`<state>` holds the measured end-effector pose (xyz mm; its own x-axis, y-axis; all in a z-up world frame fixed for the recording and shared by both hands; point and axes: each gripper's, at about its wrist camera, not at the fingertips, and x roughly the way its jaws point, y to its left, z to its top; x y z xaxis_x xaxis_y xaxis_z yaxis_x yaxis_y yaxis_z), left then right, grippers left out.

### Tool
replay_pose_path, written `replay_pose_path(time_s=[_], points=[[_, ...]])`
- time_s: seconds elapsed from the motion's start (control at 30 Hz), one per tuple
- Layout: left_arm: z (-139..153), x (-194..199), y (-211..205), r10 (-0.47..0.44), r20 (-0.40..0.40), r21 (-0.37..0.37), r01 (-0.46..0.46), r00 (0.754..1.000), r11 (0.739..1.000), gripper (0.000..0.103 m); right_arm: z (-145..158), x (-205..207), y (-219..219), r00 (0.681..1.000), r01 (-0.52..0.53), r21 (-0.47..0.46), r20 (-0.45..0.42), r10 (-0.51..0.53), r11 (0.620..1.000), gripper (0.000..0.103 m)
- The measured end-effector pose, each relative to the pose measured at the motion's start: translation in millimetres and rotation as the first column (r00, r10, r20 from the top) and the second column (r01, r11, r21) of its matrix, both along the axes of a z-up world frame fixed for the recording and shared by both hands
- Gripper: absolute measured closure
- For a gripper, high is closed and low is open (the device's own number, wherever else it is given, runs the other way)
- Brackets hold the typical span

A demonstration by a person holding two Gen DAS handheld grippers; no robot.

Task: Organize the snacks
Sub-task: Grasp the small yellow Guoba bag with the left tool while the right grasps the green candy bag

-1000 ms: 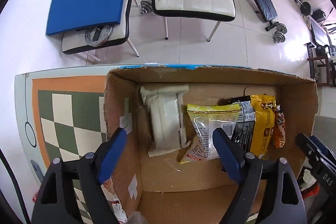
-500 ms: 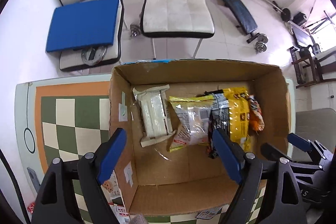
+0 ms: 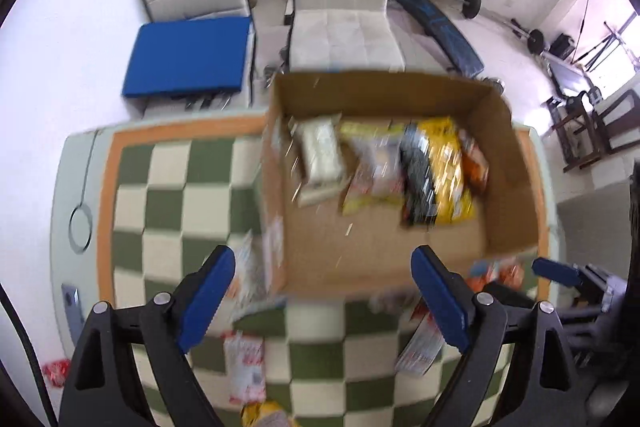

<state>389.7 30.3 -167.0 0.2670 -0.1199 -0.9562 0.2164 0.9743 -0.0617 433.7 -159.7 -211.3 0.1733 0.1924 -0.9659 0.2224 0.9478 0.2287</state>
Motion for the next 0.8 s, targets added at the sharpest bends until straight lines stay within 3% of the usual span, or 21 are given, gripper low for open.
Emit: replay_pose_path(time_s=[0.17,0.3,0.43,0.6,0.73,0.8], points=[[-38,-68,34,-0.020,-0.060,0.104,0.026,0.998,0.994,0.013,-32,-54,22,0.997,-0.009,0.053,-0.082,0.013,0.999,0.005],[-86,-124,61,-0.068,-0.149,0.198,0.097,0.986,0.975,0.013,-68,-88,46,0.985,-0.037,0.093,-0.168,0.052,0.995,0.005],[-123,-165,82,-0.092,-0.231,0.228,0.146,0.969,0.963,0.013,-97,-107,65,0.971,-0.066,0.105,-0.223,0.089,0.992,0.005],[-162,-189,85,-0.161,-0.288,0.279,0.244,0.944,0.929,0.013,-118,-116,85,0.957,-0.093,0.103,-0.265,0.118,0.990,0.005],[-189,-193,70,-0.226,-0.310,0.330,0.327,0.924,0.886,0.013,-128,-120,96,0.949,-0.117,0.094,-0.282,0.139,0.989,0.005],[-195,-192,62,-0.255,-0.320,0.319,0.358,0.912,0.877,0.012,-129,-122,97,0.946,-0.126,0.077,-0.289,0.143,0.989,0.005]])
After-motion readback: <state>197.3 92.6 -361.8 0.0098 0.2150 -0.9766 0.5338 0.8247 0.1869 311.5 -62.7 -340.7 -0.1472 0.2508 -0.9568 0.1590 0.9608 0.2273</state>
